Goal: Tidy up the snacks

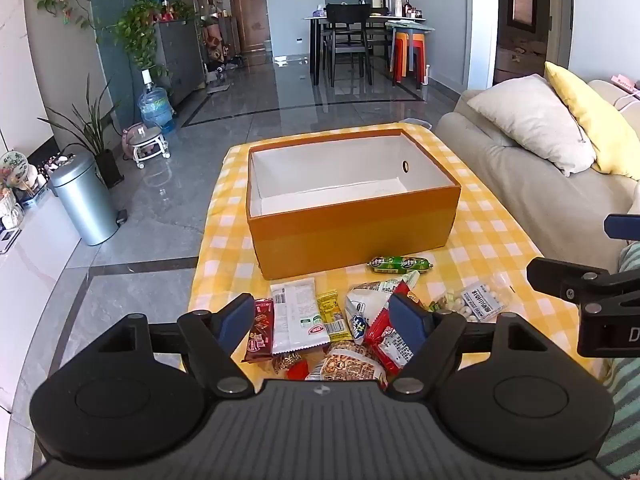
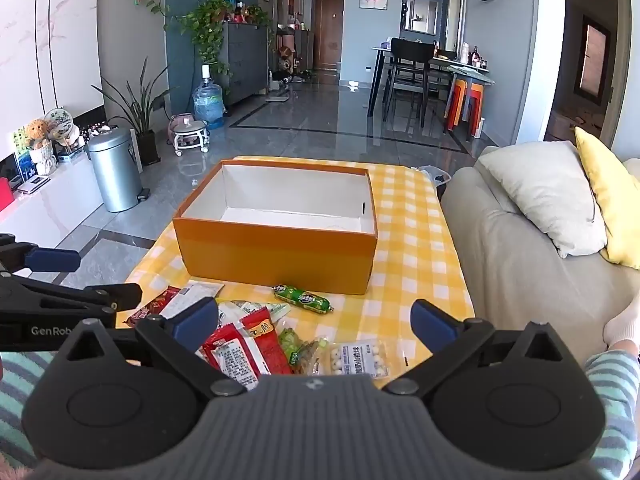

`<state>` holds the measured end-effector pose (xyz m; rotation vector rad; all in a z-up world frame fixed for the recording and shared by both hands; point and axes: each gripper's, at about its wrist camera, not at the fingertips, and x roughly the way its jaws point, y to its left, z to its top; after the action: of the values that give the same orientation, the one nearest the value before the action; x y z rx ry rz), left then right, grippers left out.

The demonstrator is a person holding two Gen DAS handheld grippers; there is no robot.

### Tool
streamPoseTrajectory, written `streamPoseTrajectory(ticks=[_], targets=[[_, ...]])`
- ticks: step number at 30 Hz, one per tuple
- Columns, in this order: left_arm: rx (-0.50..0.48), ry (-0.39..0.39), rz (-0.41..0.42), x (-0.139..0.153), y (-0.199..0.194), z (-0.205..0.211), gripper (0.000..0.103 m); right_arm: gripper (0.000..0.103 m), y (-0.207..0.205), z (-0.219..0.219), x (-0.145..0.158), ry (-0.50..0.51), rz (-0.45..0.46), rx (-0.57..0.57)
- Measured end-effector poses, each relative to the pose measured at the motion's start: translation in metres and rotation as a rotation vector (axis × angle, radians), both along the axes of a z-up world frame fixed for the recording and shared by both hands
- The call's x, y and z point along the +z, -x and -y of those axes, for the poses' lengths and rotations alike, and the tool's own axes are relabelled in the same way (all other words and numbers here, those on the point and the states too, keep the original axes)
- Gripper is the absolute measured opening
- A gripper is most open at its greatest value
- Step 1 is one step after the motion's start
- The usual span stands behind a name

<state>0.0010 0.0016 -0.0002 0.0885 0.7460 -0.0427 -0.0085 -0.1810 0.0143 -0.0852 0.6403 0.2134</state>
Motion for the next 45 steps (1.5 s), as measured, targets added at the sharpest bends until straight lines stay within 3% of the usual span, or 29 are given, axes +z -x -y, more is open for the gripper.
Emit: streamPoseTrajectory(ticks=[4, 6, 45], targets=[[0.01, 0.032, -0.018, -0.001, -0.002, -0.006, 0.083, 0.099, 0.001, 0.0, 0.0, -0.005, -0.007, -0.005], [0.021, 0.0, 0.008, -0.003, 0.001, -0.002, 0.082, 0.099, 0.002, 0.0, 0.001, -0.006, -0.009, -0.006], [0.021, 0.014, -0.038, -0.006, -0.007, -0.005, 0.082, 0.099, -0.013, 0.0, -0.015, 0.003, -0.077, -0.028]])
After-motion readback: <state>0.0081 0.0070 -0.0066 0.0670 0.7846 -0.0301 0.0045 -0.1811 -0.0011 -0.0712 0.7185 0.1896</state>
